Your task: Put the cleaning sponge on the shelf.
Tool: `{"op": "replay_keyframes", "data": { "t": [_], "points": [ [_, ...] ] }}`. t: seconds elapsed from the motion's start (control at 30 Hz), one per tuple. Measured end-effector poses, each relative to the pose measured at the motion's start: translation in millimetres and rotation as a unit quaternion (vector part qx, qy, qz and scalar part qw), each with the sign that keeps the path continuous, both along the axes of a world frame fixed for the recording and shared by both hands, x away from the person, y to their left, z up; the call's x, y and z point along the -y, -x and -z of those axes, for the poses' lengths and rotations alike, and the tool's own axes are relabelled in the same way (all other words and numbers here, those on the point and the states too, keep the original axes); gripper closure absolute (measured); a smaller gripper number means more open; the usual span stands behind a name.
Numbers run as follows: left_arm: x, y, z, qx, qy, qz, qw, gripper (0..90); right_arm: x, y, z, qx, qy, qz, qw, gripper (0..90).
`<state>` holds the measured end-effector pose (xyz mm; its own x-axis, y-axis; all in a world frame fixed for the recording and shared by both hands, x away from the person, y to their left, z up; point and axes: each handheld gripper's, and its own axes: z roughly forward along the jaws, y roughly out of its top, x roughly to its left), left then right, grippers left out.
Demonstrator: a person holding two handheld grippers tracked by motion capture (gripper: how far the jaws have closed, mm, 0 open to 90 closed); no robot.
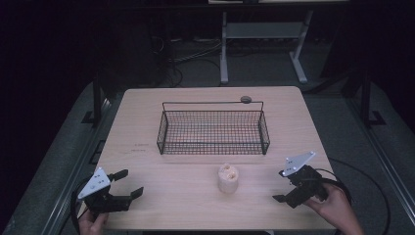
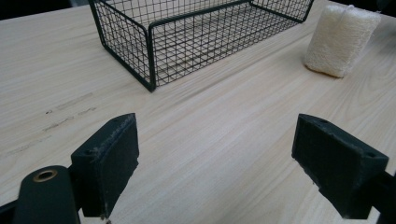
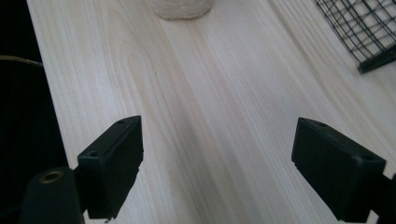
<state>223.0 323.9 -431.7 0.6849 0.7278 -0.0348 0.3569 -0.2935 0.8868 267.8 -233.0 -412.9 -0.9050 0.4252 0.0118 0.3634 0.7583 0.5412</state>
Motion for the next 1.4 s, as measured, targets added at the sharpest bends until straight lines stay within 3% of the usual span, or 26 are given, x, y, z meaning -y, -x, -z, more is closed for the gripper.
{"op": "replay_keyframes", "data": {
  "t": [1.4],
  "points": [
    [0.1,-0.2,-0.5,0.0,-0.001,0.003,1.0,14.1,-61.8,-19.4,-24.5,-0.019,0.026,-0.078,0.9964,16.0]
  ]
}}
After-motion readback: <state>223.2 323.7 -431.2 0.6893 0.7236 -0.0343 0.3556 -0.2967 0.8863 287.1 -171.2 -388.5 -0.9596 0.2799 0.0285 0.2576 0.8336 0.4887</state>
